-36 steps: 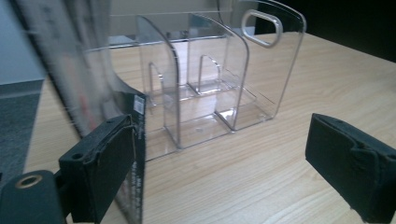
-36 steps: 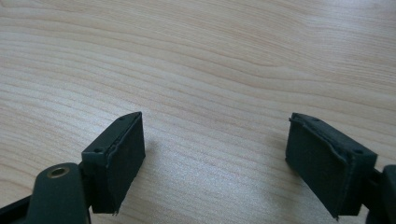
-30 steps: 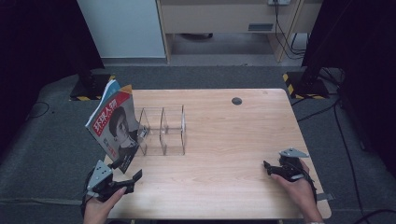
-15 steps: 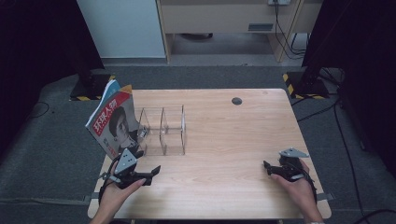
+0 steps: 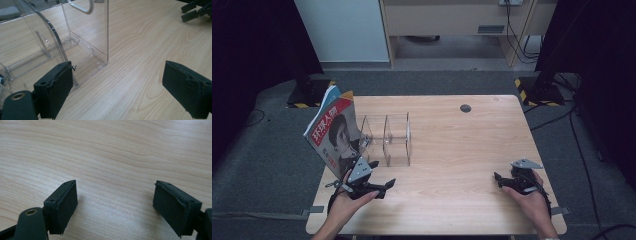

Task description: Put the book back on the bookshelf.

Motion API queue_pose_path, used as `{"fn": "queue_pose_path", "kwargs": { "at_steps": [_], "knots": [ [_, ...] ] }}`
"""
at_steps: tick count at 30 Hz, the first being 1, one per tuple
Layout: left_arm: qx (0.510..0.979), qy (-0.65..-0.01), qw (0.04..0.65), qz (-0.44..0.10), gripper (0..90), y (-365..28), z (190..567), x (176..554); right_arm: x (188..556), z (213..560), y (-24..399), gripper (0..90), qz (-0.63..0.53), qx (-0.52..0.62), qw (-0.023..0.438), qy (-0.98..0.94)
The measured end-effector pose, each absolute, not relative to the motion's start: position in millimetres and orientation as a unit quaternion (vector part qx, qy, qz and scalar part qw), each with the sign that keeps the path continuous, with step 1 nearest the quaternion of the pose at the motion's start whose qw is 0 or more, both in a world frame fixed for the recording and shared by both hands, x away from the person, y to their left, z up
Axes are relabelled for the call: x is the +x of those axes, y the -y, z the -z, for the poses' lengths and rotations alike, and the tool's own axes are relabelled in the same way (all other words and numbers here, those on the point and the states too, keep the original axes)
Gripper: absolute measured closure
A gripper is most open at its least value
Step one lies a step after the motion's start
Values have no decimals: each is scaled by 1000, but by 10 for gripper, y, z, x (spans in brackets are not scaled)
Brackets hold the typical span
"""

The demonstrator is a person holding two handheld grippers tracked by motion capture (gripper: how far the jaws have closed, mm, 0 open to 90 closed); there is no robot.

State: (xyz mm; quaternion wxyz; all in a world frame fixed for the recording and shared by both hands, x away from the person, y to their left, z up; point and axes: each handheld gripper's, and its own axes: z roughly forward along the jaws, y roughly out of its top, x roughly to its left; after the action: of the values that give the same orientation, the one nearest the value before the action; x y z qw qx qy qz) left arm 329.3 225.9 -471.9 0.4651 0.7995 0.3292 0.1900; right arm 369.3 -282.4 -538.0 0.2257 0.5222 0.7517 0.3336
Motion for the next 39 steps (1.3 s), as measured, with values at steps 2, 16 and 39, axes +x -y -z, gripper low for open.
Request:
{"fn": "queue_pose_path", "kwargs": {
  "at_steps": [2,16,39],
  "knots": [
    [802,-327,464,-186,92,-2212,4720,3310,3693,5380,2824,198,-334,522,226,-752],
    [822,-296,457,-166,67,-1781,4754,3420,3693,5379,2823,198,-334,523,225,-751],
    [838,-279,451,-131,59,-1325,4838,3582,3694,5379,2823,197,-334,523,225,-752]
  ]
}}
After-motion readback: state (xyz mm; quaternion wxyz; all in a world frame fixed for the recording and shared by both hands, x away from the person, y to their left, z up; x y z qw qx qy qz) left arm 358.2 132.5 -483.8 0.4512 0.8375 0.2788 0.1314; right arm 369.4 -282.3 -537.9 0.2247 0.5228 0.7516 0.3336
